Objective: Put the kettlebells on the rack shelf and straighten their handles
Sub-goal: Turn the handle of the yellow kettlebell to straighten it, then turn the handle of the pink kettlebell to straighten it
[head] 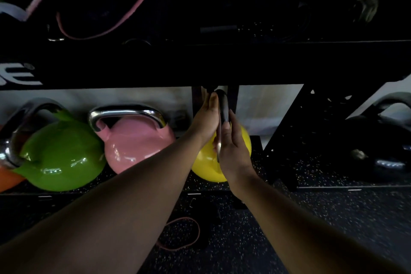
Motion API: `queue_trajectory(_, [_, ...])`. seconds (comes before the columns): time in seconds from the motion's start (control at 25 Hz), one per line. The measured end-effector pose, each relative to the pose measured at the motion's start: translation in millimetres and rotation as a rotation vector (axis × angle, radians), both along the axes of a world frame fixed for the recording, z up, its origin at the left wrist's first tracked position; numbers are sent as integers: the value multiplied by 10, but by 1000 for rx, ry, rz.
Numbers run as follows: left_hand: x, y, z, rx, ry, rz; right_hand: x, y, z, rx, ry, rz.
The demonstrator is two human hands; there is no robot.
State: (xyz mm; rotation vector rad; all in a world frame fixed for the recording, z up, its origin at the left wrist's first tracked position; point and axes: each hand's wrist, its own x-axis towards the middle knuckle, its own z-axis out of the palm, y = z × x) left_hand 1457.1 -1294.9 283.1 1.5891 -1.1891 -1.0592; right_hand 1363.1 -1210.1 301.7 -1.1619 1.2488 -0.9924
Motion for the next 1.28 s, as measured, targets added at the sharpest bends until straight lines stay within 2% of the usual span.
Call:
queue_trajectory(0.24, [-50, 111, -7, 45, 138, 16, 1, -1, -67, 32, -30, -15])
queue_trajectory(0.4, [-8, 74, 19, 2, -68, -20, -31, -8, -107, 1, 36, 13])
queue_trajectory(0.6, [31, 209, 51, -4, -38, -12, -57, 0, -39, 8, 67, 49])
queue_trajectory(0.64, [80, 267, 58, -24, -61, -20, -63, -6, -4, 12, 105, 41])
queue_trajectory(0.72, [286, 462, 48, -74, -142, 5, -81, -49, 83, -111, 382, -20])
queue_trajectory(0.84, [731, 817, 42, -150, -293, 143, 23, -113, 311, -493, 801, -25])
queue_trajectory(0.92, [1027, 997, 125, -168, -427, 277, 273, -162, 406, -635, 895, 104])
queue_trajectory(1.08, [1543, 1214, 193, -149, -520, 614, 980, -203, 380, -612, 917, 277])
queue_trajectory(1.2, [1761, 1329, 137, -49, -371, 810, 1408, -212, 234, -564, 949, 325])
queue_trajectory(1.28, [1797, 1316, 158, 62, -244, 810, 1557, -254, 178, -488, 925, 295])
